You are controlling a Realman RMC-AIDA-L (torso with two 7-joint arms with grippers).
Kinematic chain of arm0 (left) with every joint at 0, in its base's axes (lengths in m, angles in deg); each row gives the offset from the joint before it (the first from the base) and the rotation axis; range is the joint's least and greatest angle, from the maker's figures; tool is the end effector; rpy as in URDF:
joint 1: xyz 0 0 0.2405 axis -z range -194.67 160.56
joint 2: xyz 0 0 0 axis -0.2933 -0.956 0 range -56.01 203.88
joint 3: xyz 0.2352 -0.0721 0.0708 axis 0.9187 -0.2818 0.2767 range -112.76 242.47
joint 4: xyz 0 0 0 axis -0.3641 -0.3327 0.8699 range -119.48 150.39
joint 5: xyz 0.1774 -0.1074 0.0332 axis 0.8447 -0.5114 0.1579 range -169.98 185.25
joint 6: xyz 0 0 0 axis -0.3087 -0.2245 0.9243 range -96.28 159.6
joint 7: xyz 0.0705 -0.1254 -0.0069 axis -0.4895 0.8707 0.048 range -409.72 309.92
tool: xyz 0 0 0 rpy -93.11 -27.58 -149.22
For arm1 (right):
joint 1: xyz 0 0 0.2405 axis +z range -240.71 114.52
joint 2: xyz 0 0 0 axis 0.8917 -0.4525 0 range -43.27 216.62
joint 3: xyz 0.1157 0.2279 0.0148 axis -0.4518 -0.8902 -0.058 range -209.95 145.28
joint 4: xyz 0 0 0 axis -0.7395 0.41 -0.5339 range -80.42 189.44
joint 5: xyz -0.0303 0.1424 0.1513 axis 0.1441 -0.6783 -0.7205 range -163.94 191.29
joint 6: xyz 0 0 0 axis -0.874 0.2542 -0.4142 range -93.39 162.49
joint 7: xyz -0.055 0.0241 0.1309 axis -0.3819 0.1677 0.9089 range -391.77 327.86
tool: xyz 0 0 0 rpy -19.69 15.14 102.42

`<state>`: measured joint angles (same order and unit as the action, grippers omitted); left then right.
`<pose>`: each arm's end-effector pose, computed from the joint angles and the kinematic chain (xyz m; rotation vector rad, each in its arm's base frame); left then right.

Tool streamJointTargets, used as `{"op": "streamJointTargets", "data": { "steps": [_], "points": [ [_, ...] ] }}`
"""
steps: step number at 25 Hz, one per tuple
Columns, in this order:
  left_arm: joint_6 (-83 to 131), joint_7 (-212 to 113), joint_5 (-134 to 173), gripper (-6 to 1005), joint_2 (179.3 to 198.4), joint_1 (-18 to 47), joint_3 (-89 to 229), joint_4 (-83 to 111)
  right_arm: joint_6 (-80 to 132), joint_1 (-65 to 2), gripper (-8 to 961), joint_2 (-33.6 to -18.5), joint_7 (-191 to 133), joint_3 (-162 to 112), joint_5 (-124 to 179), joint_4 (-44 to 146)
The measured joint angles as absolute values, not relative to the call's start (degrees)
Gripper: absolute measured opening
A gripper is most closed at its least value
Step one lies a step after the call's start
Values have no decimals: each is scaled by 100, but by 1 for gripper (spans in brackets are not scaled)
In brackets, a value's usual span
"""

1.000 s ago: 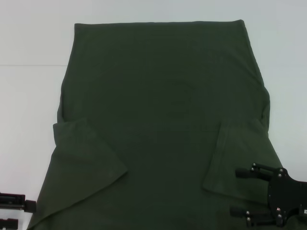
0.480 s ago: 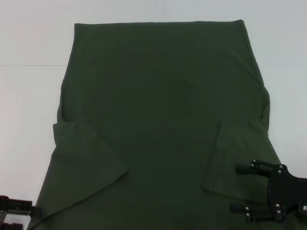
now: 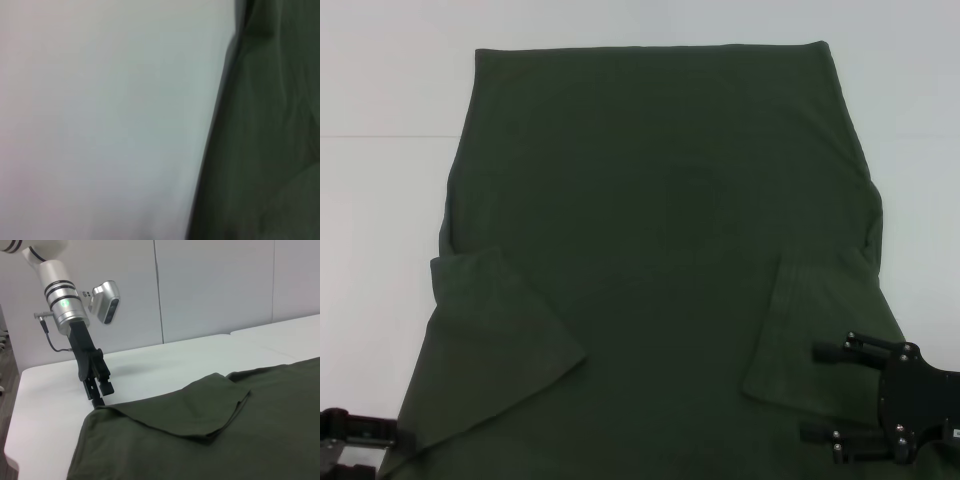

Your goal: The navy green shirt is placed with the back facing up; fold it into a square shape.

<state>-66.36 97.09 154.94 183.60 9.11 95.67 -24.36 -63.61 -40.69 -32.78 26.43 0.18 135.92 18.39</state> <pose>-0.3645 0.2696 0.0661 -1.9354 -2.3235 -0.0915 0.3061 0.2654 -0.0022 -2.7862 0.3614 0.6660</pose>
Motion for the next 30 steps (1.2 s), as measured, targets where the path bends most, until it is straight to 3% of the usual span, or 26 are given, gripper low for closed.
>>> {"op": "streamJointTargets", "data": {
  "steps": [22, 26, 30],
  "points": [
    [-6523, 9752, 15490, 809, 18598, 1288, 10033, -2428, -6472, -4086, 949, -3250, 2667, -59, 13588, 1810],
    [-6384, 9801, 15562, 669, 18724, 1264, 10213, -2781, -6601, -4072, 949, -3229, 2688, -196, 13584, 1801],
    [-6372, 9774, 15605, 568, 18728, 1279, 10216, -2772, -6656, -4060, 950, -3222, 2790, -257, 13583, 1760]
  ]
}}
